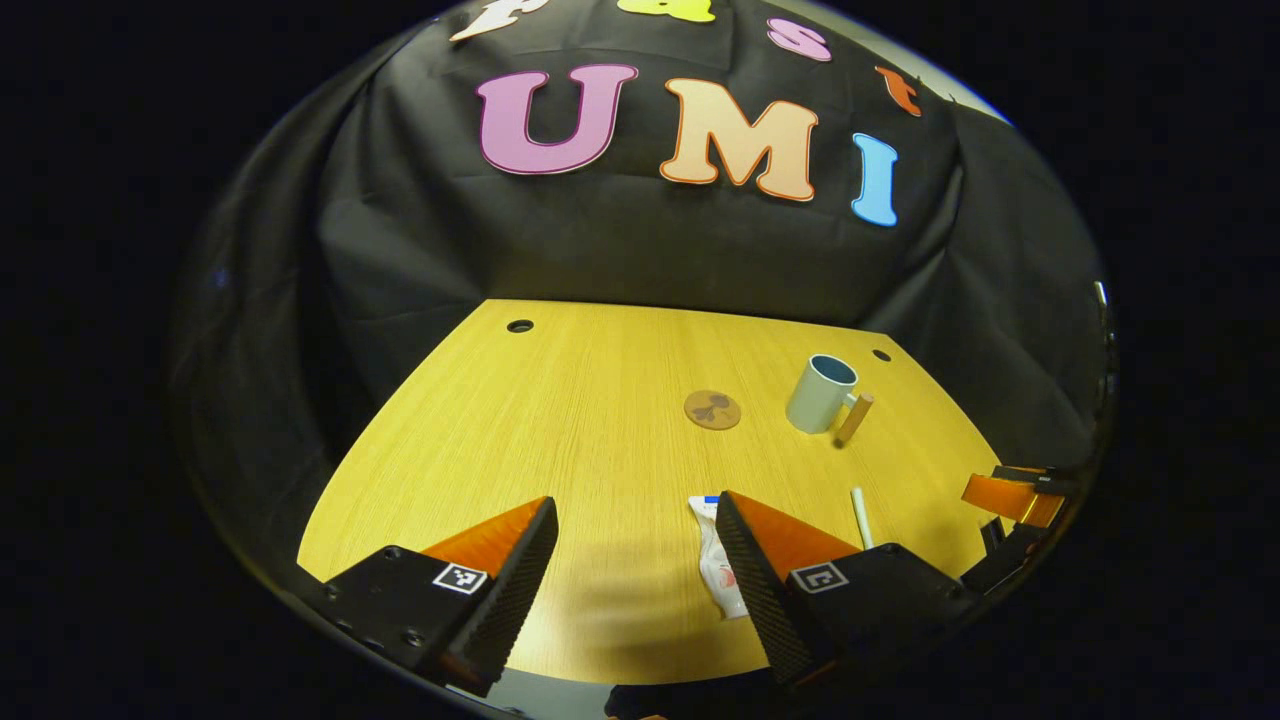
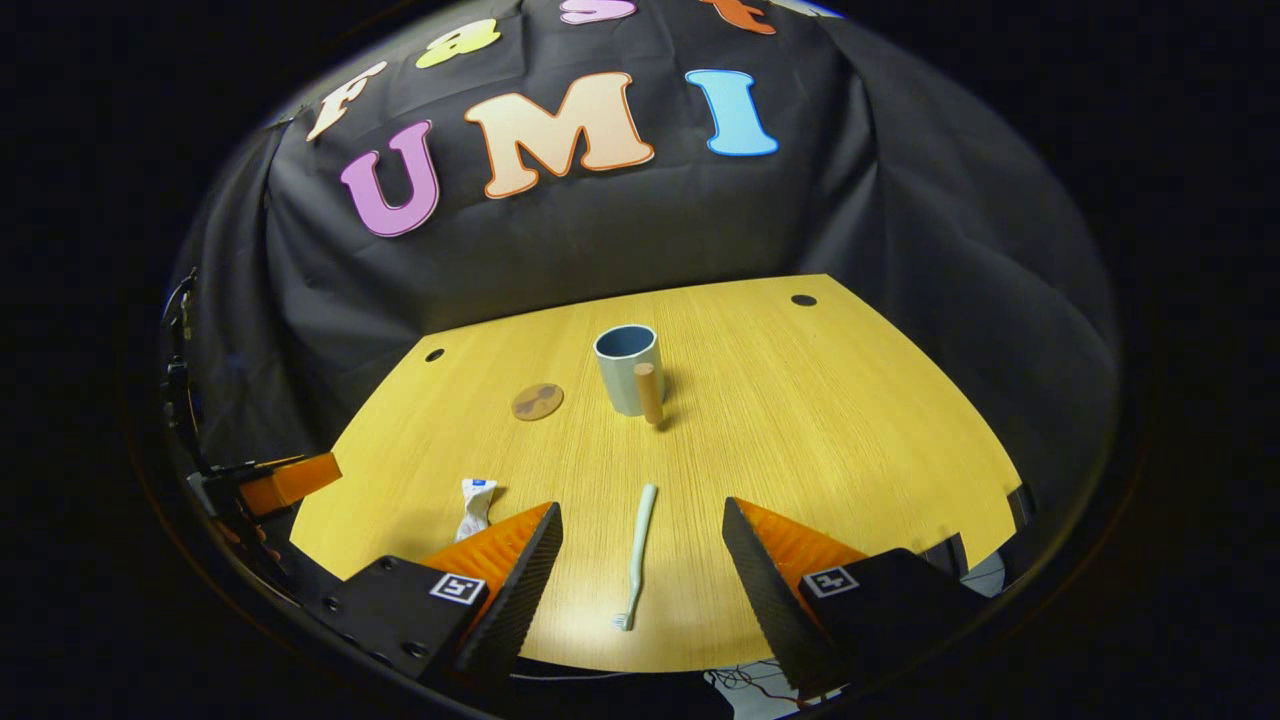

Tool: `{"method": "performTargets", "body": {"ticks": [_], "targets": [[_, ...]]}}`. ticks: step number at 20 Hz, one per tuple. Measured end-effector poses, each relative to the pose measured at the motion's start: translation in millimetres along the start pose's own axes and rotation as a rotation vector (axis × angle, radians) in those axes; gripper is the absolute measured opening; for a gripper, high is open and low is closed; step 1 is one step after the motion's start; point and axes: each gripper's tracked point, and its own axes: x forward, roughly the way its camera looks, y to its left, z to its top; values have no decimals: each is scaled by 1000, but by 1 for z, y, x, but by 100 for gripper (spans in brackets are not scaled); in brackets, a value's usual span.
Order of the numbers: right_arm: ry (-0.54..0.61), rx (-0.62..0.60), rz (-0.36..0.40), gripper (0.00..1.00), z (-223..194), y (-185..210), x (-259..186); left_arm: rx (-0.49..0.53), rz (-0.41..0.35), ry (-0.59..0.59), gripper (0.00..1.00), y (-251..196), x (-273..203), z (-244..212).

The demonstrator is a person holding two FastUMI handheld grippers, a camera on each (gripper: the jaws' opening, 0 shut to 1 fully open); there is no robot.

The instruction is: Put the toothbrush and toothpaste on the desktop into the cup, then pick up the cup and place it on the coaster on the desktop.

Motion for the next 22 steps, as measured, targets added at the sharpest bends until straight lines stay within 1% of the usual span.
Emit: {"method": "performTargets", "body": {"ticks": [2,3,5,6,7,8,9,11,12,13,14,15,16,17,18,19,20,22], "targets": [[23,-8,-8,99,-1,1,6,-1,2,3,93,8,-2,-5],[41,-17,-17,96,-2,0,10,-4,2,8,93,11,-3,-8],[81,-41,-30,96,-6,1,18,-18,-1,19,94,19,-6,-13],[98,-53,-37,99,-8,0,23,-25,0,21,93,24,-7,-15],[112,-62,-38,99,-9,2,28,-28,1,25,93,29,-7,-17],[121,-71,-36,95,-9,5,33,-26,7,29,93,36,-7,-20],[128,-79,-36,99,-10,6,40,-21,15,33,93,42,-5,-22],[149,-88,-35,99,-13,10,49,-13,31,52,94,55,-3,-25],[163,-87,-31,95,-15,12,54,-9,38,55,94,60,-2,-24],[176,-86,-29,99,-18,14,60,-5,44,55,94,64,-1,-22],[190,-86,-28,96,-19,14,65,0,52,56,94,68,0,-22],[208,-87,-31,99,-21,14,71,8,59,58,94,71,2,-20],[226,-88,-33,95,-24,14,75,14,66,60,94,74,3,-20],[245,-90,-32,99,-27,14,81,19,70,57,94,75,5,-19],[268,-95,-27,95,-30,14,87,23,71,55,93,74,7,-20],[294,-103,-24,95,-33,14,91,26,67,57,94,72,8,-20],[318,-111,-19,99,-36,14,97,28,64,54,94,69,8,-21],[371,-128,-9,99,-41,16,108,17,68,54,94,64,11,-24]]}}
